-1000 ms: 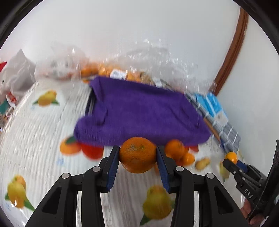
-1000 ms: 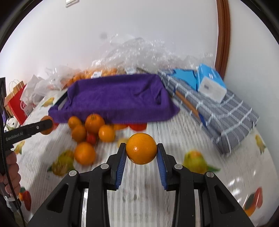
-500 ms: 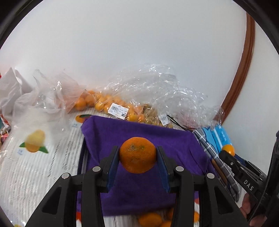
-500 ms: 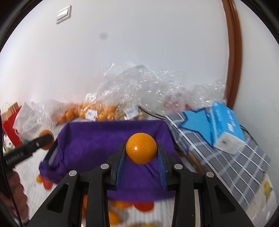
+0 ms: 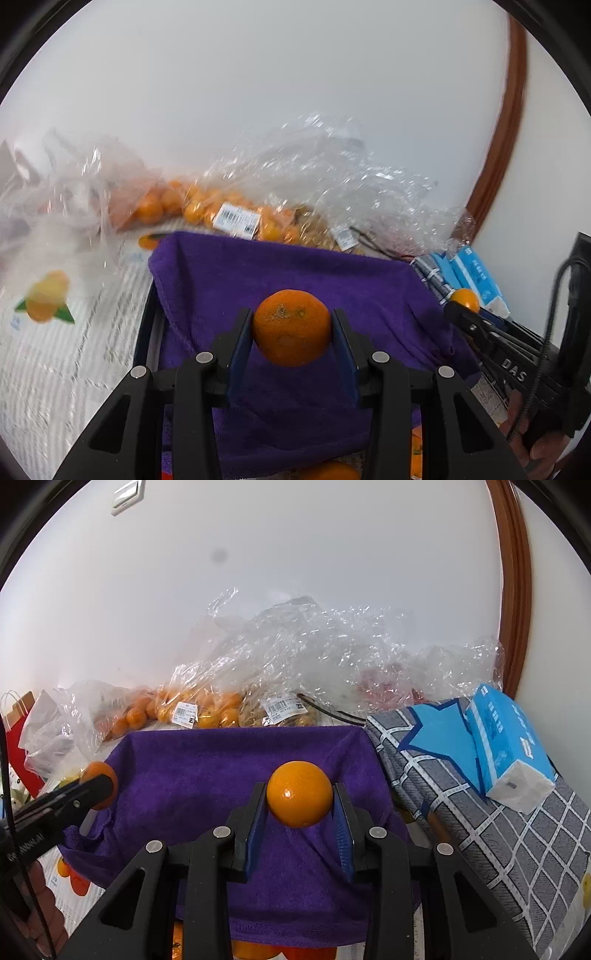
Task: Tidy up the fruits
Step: 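Lift the held oranges and carry both tools over the purple towel, then lower and open both tools, releasing the oranges onto the purple towel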
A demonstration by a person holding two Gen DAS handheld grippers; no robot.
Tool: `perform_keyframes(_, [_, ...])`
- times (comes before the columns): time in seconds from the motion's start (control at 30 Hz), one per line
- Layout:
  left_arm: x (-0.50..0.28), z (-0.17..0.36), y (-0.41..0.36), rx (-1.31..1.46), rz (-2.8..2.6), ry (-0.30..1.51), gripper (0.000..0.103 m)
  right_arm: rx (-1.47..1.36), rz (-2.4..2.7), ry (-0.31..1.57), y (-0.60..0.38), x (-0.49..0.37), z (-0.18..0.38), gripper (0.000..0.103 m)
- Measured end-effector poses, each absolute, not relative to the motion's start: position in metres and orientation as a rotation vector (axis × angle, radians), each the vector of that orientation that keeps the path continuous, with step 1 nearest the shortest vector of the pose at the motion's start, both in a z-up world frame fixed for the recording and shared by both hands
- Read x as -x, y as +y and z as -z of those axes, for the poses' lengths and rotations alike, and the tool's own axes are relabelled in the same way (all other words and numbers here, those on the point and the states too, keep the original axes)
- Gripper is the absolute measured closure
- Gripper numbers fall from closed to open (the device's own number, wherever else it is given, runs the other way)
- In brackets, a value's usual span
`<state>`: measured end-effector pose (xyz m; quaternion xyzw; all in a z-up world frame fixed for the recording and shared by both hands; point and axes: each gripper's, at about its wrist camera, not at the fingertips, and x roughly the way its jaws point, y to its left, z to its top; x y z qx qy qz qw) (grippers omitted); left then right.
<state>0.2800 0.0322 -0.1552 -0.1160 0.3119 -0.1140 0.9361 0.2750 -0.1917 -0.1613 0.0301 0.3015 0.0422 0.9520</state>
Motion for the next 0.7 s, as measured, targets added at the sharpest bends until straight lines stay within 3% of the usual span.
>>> perform_keyframes(0.7, [-0.297, 0.186, 0.027, 0.247, 0.252, 0.772, 0.063, -0.033, -0.082, 0.754, -0.181, -0.296, 0.194, 0.068])
